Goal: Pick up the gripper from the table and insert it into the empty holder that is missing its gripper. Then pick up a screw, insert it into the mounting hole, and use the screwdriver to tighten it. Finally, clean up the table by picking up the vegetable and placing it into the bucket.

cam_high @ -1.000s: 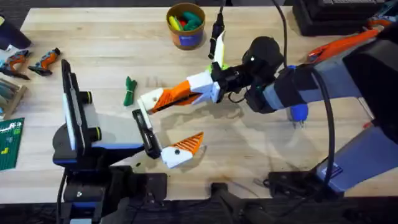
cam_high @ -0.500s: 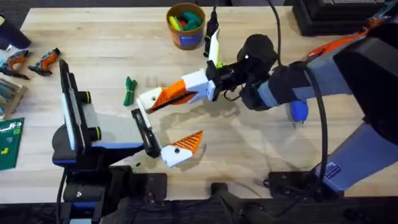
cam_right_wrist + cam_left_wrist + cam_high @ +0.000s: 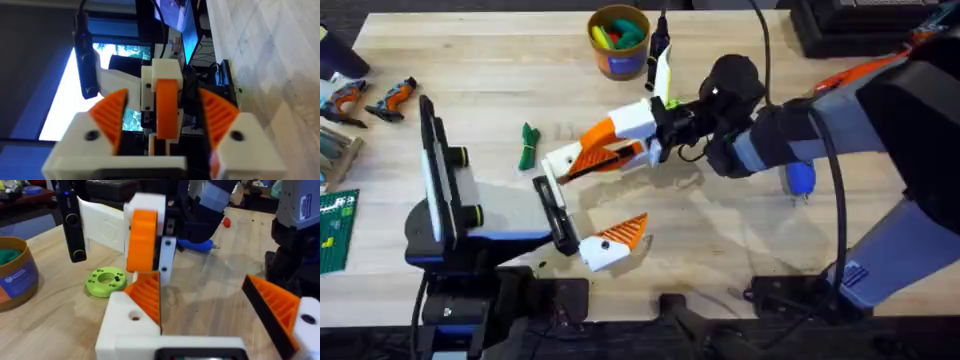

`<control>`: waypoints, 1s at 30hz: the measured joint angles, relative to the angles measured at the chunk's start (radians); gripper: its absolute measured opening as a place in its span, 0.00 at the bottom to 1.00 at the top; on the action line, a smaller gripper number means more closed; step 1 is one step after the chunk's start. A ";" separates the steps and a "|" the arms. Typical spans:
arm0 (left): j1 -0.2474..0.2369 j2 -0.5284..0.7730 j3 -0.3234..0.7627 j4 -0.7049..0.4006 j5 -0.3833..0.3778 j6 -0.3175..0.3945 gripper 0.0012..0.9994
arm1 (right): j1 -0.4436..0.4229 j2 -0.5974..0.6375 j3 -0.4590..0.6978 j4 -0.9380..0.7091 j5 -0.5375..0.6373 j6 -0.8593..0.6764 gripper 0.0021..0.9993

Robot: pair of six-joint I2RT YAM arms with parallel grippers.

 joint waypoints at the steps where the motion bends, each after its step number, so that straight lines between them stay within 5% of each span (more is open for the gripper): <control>1: 0.000 0.000 0.000 0.000 0.000 0.000 0.99 | 0.001 0.000 0.002 0.000 0.000 -0.001 0.75; 12: 0.000 0.000 0.000 0.000 0.000 0.000 0.99 | -0.052 -0.018 0.005 -0.042 -0.006 -0.040 0.82; 30: 0.000 0.000 0.000 0.000 0.001 0.000 0.99 | -0.364 -0.500 0.055 -1.292 0.088 -0.798 0.82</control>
